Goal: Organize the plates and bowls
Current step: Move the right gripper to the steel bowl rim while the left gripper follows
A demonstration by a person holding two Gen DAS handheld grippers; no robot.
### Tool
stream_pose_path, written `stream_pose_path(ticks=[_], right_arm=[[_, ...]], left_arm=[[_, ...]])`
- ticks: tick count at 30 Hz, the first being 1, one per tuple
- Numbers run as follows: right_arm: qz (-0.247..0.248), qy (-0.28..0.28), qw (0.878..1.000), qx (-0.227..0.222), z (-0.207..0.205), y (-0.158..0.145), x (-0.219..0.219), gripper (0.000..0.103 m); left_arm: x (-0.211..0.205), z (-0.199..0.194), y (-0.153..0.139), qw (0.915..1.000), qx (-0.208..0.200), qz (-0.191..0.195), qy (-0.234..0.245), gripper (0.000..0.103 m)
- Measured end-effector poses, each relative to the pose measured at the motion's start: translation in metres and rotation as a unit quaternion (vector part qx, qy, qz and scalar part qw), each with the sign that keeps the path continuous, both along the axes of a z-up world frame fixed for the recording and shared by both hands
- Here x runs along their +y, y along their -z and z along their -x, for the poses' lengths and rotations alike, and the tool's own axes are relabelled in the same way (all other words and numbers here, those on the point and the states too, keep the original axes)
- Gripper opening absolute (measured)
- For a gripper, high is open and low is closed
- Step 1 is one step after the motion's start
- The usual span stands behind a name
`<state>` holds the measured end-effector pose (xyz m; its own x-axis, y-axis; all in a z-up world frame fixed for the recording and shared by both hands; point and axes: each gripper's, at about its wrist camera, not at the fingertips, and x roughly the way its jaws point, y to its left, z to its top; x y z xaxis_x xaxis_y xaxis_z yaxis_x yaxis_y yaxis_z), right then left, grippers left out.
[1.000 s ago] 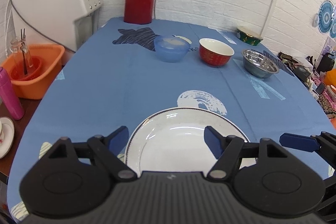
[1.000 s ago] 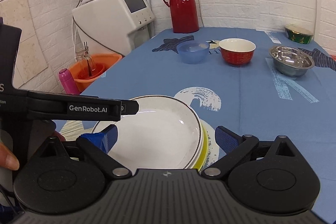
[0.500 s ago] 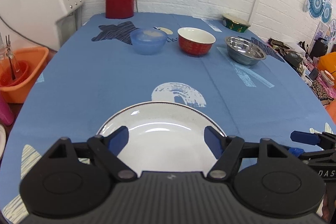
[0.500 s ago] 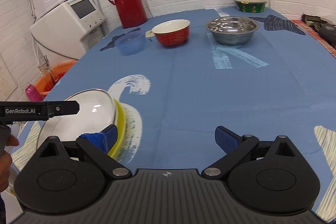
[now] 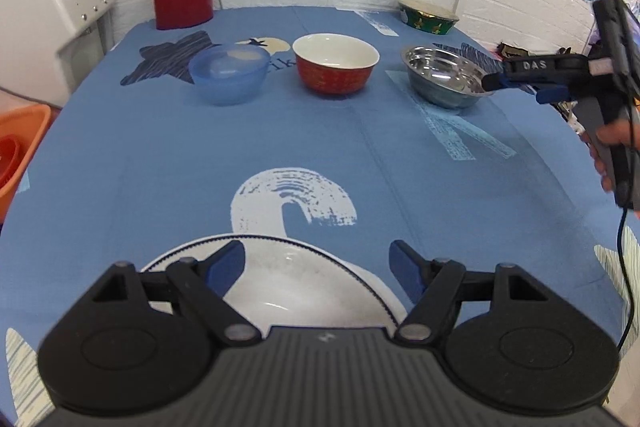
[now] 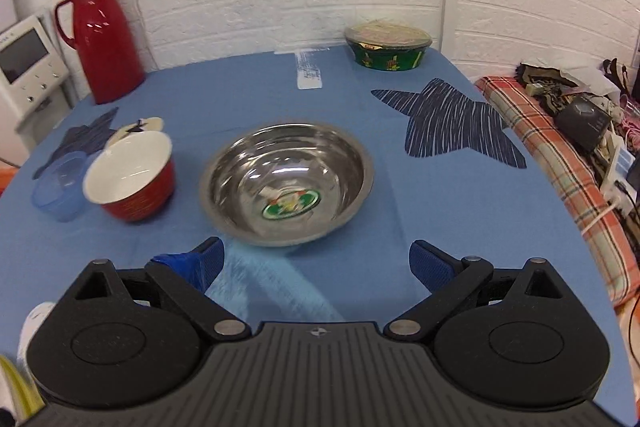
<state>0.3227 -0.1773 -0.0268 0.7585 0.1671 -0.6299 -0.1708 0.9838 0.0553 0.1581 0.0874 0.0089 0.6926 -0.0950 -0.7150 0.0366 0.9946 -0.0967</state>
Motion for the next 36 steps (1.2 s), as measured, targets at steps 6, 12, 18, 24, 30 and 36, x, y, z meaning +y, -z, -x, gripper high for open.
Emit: stream_pose_path(ticks=[6,12,18,24,30,36], right_arm=[[0.068,0.002,0.994,0.087,-0.082,0.024,0.018,0.087],[0.079,-0.012,0.988,0.132,-0.086,0.034,0.02,0.087],[0.076,-0.056,0.979,0.182,-0.053,0.037,0.018,0.087],[0.05,-0.086,0.984,0.148,0.005,0.027,0.008,0.087],[0.022,-0.061,0.994,0.09,0.028,0.027,-0.004,0.087],[0.024,-0.069,0.994,0.077,0.017,0.039,-0.003,0.087]], left_arm=[[0.027,-0.015,0.002,0.9995,0.008,0.001,-0.031,0.072],[0.034,-0.026,0.001,0.9994,0.013,0.001,-0.033,0.072],[0.016,-0.026,-0.005,1.0,0.003,0.004,-0.006,0.072],[-0.014,-0.04,-0.015,0.9994,-0.005,0.004,0.034,0.072],[-0.048,-0.116,-0.023,0.9954,0.026,0.079,0.046,0.072],[-0.085,-0.179,-0.007,0.9944,0.063,0.08,0.026,0.072]])
